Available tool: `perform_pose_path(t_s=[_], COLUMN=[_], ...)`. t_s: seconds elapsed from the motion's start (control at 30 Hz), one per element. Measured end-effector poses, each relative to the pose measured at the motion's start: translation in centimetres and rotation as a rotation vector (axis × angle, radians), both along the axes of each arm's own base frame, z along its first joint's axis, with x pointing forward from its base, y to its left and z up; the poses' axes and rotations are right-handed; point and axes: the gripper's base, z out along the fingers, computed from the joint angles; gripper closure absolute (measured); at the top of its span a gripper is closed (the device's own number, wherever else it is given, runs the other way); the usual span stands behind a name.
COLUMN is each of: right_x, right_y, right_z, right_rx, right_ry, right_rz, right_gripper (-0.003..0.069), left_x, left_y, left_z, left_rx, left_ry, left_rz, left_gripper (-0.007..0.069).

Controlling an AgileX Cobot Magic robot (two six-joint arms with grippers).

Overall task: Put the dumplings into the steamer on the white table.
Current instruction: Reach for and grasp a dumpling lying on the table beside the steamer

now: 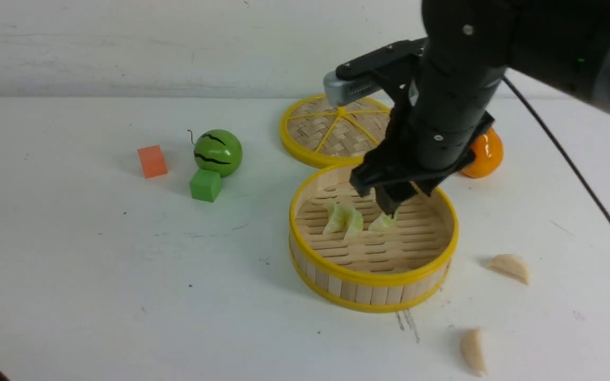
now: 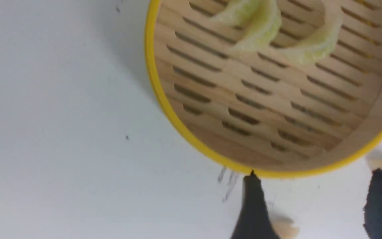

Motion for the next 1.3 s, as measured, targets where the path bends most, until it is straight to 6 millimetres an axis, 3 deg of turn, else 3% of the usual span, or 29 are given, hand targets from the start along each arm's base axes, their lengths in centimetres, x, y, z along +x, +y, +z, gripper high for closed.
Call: perform_pose_path(t_s=[0.1,0.27,0.37,0.4,0.43,0.53,0.97,1.1,1.2,1.3], right_x=[-2.4,-6.0,-6.6,-6.5,-6.7,-6.2,-3.9,-3.9,-3.9,-3.4], right_y=[-1.6,-4.4,-6.1,-6.1,-6.9,-8.0,-7.7,-7.7,-7.7,-7.4], right_z=[-1.4,-6.3,-9.5,-9.5,-10.9,-12.7,-16.8,-17.2,-16.9,-15.2], right_rx=[-0.041,-0.054,-0.024,-0.024,-0.006,0.066,0.100,0.087,0.076,0.068], right_ry=[0.065,0.149,0.167,0.167,0.168,0.117,0.098,0.113,0.122,0.112], right_rz=[-0.006,-0.127,-0.259,-0.262,-0.319,-0.400,-0.439,-0.440,-0.434,-0.397], right_gripper=[0.0222,0.0222,0.0222,0.0222,0.0222,0.0222,0.0228,0.0310,0.0459,0.0472], left_x=[0.1,0.1,0.1,0.1,0.1,0.1,0.1,0.0,0.0,0.0], left_y=[-0.1,-0.1,-0.1,-0.1,-0.1,-0.1,-0.1,-0.1,-0.1,-0.1], left_z=[0.1,0.1,0.1,0.1,0.1,0.1,0.1,0.1,0.1,0.1], left_rx=[-0.009,-0.011,-0.013,-0.013,-0.013,-0.013,-0.012,-0.011,-0.011,-0.010], left_ry=[-0.011,-0.012,-0.011,-0.011,-0.011,-0.011,-0.009,-0.007,-0.007,-0.007], left_rz=[-0.001,-0.001,-0.002,-0.002,-0.002,-0.002,-0.002,-0.002,-0.002,-0.002], left_gripper=[0.0631,0.0627,0.0624,0.0624,0.0623,0.0620,0.0608,0.0606,0.0603,0.0603])
